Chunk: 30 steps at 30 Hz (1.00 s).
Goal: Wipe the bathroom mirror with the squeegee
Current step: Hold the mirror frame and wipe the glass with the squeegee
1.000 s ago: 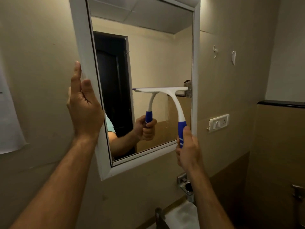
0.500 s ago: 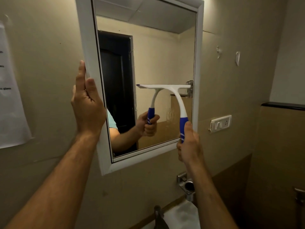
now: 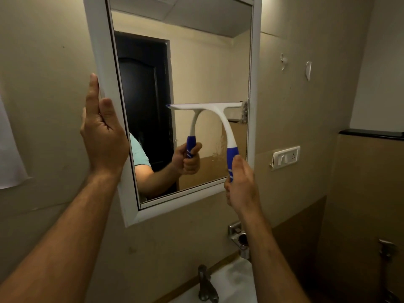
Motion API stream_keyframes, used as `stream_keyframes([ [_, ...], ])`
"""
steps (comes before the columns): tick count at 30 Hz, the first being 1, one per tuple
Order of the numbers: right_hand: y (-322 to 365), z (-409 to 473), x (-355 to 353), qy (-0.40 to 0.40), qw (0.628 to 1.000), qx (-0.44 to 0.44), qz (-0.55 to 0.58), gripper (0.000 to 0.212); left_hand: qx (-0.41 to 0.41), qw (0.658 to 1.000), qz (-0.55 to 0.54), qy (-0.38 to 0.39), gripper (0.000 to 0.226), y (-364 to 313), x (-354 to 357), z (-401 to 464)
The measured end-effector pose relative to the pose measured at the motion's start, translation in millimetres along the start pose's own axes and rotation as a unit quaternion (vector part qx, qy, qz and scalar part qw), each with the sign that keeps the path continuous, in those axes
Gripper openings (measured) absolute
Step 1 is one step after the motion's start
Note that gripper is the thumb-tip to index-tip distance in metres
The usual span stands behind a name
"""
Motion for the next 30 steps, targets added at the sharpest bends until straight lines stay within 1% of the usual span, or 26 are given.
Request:
stream_keyframes([
  [4, -44.7, -25.5, -8.6, -0.019, 0.999, 0.048, 0.002, 0.051, 0.003, 1.000, -0.003, -0.003, 0.045, 1.7, 0.9, -0.3],
  [6, -61.9, -39.6, -13.3, -0.022, 0.998, 0.054, -0.002, 0.058, 0.003, 1.000, -0.006, -0.007, 0.045, 3.1, 1.0, -0.1],
  [7, -63.8, -43.7, -14.0, -0.022, 0.998, 0.057, 0.001, 0.057, 0.003, 1.000, -0.007, -0.008, 0.045, 3.5, 0.8, -0.1],
  [10, -40.4, -31.3, -12.5, -0.024, 0.999, 0.028, -0.009, 0.041, 0.003, 1.000, -0.009, -0.010, 0.045, 3.7, -0.1, -0.7],
  [12, -12.7, -9.4, -5.3, -0.017, 1.000, -0.006, -0.018, 0.036, 0.001, 1.000, -0.006, -0.007, 0.045, 3.3, -0.3, -1.7],
  [14, 8.9, 12.3, 1.3, -0.021, 0.999, -0.033, -0.030, 0.041, 0.003, 1.000, -0.010, -0.005, 0.045, 1.9, -0.2, -2.6],
  [16, 15.1, 24.2, 2.2, -0.032, 0.998, -0.043, -0.031, 0.056, 0.003, 1.000, -0.019, -0.001, 0.046, 1.5, 1.0, -2.8],
  [17, 12.6, 25.5, 0.3, -0.033, 0.998, -0.043, -0.029, 0.059, 0.002, 1.000, -0.020, -0.001, 0.046, 1.5, 1.5, -2.8],
  [18, 6.1, 23.0, -1.7, -0.029, 0.998, -0.041, -0.025, 0.056, 0.008, 1.000, -0.022, -0.003, 0.046, 1.3, 1.7, -2.1],
  [20, -14.9, 8.0, -7.4, -0.024, 0.999, -0.026, -0.019, 0.042, 0.014, 1.000, -0.027, -0.002, 0.046, 4.1, 0.3, -0.7],
  [21, -28.1, -0.6, -11.8, -0.029, 0.999, -0.012, -0.016, 0.041, 0.016, 0.999, -0.030, 0.001, 0.046, 4.9, 0.3, -0.1],
  [22, -38.8, -9.1, -16.1, -0.034, 0.999, -0.003, -0.015, 0.046, 0.017, 1.000, -0.026, -0.001, 0.046, 5.5, 1.2, 0.0],
  [24, -46.0, -18.1, -19.7, -0.038, 0.999, 0.001, -0.022, 0.065, -0.001, 1.000, -0.022, 0.008, 0.046, 4.5, 7.5, -2.8],
  [25, -38.1, -16.2, -20.0, -0.040, 0.999, -0.010, -0.027, 0.064, -0.001, 1.000, -0.026, 0.004, 0.046, 4.0, 6.0, -2.6],
  [27, -9.8, -1.6, -17.3, -0.039, 0.998, -0.038, -0.024, 0.040, 0.010, 0.999, -0.040, -0.008, 0.046, -0.6, -4.5, -2.3],
  [28, 6.3, 8.5, -14.9, -0.038, 0.998, -0.051, -0.027, 0.034, 0.006, 0.999, -0.025, -0.021, 0.046, -0.1, -23.4, 2.0],
  [29, 22.1, 18.7, -12.3, -0.038, 0.997, -0.062, -0.035, 0.033, -0.007, 0.999, -0.006, -0.032, 0.046, 3.7, -19.0, 1.0],
  [30, 33.2, 29.1, -11.2, -0.041, 0.996, -0.073, -0.039, 0.034, -0.009, 0.999, -0.013, -0.028, 0.047, 7.3, 2.7, -1.9],
])
Point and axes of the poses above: each hand's wrist, its own z-axis towards the middle knuckle, its own x-axis out of the palm, y = z × x, the point moved 9 cm from there along z, towards the middle knuckle, and after that the axes turned 10 degrees about z, right-handed, at the moved point
